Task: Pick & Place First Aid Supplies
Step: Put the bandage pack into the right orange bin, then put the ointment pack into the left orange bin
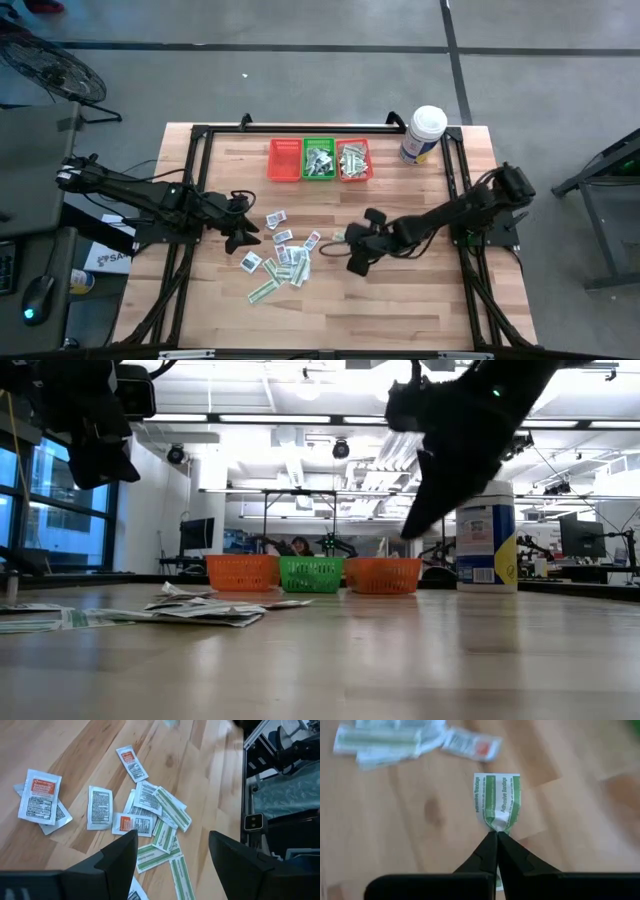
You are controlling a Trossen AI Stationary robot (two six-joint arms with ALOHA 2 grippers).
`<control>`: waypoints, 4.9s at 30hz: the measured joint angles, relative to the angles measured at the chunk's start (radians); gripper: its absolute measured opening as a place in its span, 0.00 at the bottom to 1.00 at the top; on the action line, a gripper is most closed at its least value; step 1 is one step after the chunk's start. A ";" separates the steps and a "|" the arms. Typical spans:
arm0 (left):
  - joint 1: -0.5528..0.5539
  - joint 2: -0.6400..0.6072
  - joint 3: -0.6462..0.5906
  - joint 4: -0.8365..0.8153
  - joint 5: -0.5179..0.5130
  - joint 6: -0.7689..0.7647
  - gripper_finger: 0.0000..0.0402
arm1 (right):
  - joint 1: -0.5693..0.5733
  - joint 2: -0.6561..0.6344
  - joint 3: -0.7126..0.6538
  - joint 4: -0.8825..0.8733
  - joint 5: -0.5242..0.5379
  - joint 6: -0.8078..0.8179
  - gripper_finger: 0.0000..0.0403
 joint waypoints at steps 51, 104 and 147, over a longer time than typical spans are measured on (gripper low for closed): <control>0.000 0.000 0.000 0.019 -0.161 -0.051 0.60 | -0.832 0.065 0.004 0.131 -0.332 -0.106 0.00; 0.000 0.000 0.000 -0.173 -0.030 0.021 0.60 | -0.442 -0.416 0.004 -0.081 -0.205 0.083 0.42; 0.056 0.471 0.085 -0.066 -0.215 -0.256 0.60 | -0.041 -0.414 0.004 -0.151 -0.062 -0.016 0.42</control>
